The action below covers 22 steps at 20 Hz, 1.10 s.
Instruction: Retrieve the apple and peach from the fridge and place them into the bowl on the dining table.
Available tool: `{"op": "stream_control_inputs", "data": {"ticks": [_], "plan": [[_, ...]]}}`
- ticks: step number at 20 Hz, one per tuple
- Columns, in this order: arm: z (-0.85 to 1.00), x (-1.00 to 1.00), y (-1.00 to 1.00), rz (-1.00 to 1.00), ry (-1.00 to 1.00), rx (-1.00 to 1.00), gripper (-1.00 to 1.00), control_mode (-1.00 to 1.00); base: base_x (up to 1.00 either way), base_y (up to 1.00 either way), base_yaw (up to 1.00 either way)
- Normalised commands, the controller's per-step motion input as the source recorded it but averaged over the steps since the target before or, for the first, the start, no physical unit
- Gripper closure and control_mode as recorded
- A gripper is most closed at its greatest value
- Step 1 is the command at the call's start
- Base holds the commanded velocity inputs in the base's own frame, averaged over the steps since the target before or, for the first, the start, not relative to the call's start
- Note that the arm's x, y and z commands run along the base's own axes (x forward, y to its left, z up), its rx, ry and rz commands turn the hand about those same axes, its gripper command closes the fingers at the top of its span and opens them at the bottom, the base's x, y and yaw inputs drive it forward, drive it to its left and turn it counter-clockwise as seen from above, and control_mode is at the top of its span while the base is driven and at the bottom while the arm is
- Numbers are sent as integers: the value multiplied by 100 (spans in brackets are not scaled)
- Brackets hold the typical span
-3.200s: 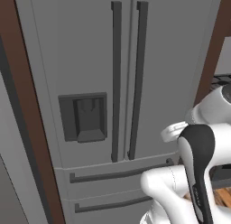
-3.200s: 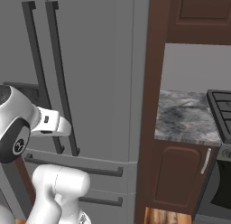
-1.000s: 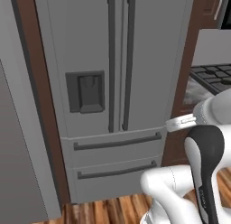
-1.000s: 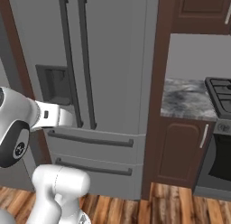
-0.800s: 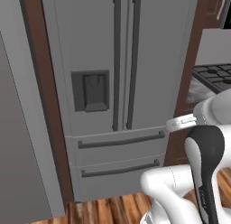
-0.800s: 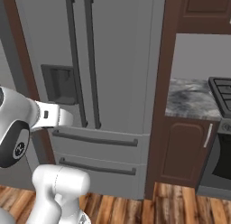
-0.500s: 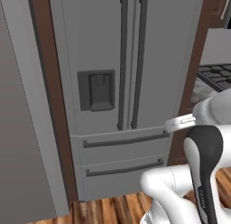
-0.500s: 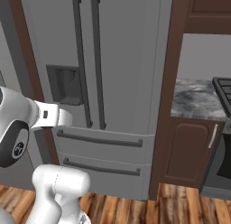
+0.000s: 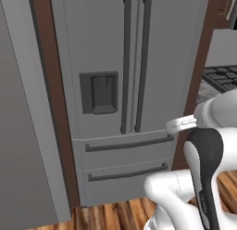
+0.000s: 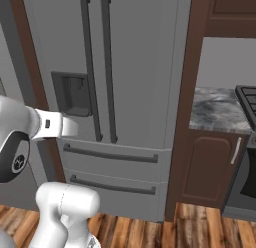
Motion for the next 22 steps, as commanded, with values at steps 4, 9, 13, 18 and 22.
{"op": "stream_control_inputs", "data": {"ticks": [4, 9, 13, 18, 22], "plan": [[7, 45, 0, 0, -10, 0, -100, -100, 0, 0, 0], [8, 48, 0, 0, -14, 0, -100, -100, 0, 0, 0], [11, 16, 0, 0, -12, 0, -100, -100, 0, 0, 0], [17, 0, 3, 0, -5, 0, -100, -100, 0, 0, 0], [15, 2, 11, -1, 1, 0, -100, -100, 0, 0, 0]]}}
